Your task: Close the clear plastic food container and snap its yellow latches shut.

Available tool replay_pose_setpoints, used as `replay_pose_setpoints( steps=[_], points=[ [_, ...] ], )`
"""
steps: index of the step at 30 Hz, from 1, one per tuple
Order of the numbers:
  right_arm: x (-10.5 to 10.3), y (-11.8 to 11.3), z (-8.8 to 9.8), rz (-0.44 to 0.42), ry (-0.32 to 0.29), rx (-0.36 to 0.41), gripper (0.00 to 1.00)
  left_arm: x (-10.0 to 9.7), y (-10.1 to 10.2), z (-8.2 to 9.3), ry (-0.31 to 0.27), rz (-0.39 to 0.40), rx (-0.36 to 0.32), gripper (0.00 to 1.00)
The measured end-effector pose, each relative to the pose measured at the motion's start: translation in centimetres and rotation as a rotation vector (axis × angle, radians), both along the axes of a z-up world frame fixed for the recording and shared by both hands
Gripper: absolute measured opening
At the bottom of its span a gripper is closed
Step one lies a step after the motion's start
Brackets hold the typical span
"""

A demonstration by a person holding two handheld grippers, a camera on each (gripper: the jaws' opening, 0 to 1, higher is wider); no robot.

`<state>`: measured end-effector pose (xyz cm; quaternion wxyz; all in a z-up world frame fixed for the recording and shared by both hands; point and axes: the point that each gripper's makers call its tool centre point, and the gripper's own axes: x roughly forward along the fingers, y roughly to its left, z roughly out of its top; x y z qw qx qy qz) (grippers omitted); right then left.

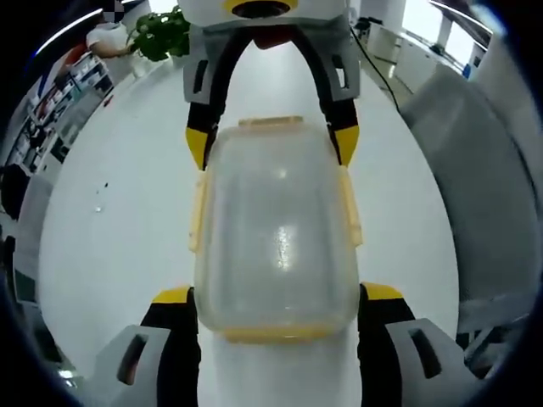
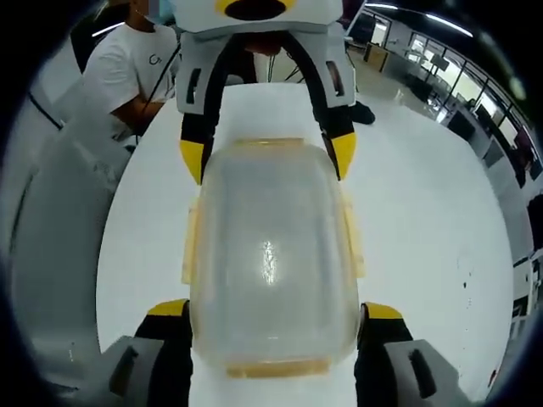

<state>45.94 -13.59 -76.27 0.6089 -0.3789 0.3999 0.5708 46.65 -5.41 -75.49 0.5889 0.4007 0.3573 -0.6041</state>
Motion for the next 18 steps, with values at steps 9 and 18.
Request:
replay_pose_setpoints(
  steps=[9, 18],
  points=[
    [-0.06, -0.14, 0.05, -0.002, -0.006, -0.016, 0.83, -0.15, -0.11, -0.16, 0.009, 0.008, 0.007, 0.79],
    [-0.39, -0.57, 0.46, -0.055, 0.0, 0.007, 0.99, -0.52, 0.03, 0.3, 0.001, 0.037, 0.0, 0.99]
  ],
)
